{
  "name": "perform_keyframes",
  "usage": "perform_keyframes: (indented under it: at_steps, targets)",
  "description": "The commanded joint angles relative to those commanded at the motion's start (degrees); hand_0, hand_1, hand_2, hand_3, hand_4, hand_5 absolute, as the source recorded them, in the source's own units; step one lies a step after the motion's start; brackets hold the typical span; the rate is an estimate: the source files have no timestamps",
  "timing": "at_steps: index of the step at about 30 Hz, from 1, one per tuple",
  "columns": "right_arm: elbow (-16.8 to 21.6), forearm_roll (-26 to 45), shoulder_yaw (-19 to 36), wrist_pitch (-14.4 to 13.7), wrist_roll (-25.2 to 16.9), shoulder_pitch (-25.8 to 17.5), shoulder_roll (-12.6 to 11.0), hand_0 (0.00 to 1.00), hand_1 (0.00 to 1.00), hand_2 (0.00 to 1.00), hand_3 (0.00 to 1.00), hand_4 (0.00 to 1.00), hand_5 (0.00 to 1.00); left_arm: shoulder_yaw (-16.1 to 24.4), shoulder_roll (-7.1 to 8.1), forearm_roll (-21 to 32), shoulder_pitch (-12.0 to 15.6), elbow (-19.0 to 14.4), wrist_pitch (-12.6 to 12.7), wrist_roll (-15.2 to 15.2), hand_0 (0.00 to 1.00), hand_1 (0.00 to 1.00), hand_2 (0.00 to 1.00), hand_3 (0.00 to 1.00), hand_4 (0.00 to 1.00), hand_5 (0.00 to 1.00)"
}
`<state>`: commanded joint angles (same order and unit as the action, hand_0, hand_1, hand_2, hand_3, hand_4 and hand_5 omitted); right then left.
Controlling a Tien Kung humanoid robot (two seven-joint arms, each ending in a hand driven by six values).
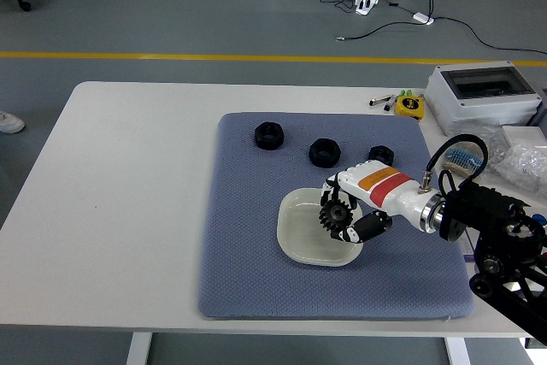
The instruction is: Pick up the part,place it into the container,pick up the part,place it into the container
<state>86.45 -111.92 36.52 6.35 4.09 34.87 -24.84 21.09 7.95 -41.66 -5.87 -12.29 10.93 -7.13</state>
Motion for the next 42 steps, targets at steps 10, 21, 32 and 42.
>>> perform_keyframes:
  at_steps: [10,21,32,42]
  targets:
    - [-5.8,-1.7,-5.3,6.2,1.4,4.8,3.3,0.223,0.423,0.516,0.537,0.866,0.335,-0.1,0.03,0.4,-0.2,0.0,0.0,0.0,0.703,0.648,0.672,0.580,0.671,0.628]
    - [-6.2,-1.8,-5.3,7.7,1.6,5.2,3.7,0.287,0.512,0.735,0.718,0.998,0.423,-0.3,0.05,0.6,-0.1,0.0,0.0,0.1,0.703,0.647,0.671,0.580,0.671,0.628]
    - [-4.8,-0.9,-1.5,5.1,1.4,4.6,3.3,0.284,0.506,0.733,0.722,0.998,0.423,-0.4,0.05,0.8,-0.2,0.0,0.0,0.1,0.704,0.647,0.671,0.581,0.672,0.627]
    - [-9.4,-3.4,4.3,1.5,1.2,4.9,2.2,0.276,0.482,0.707,0.652,0.969,0.417,-0.6,0.16,1.1,-0.4,0.0,0.1,0.3,0.704,0.646,0.672,0.581,0.673,0.630]
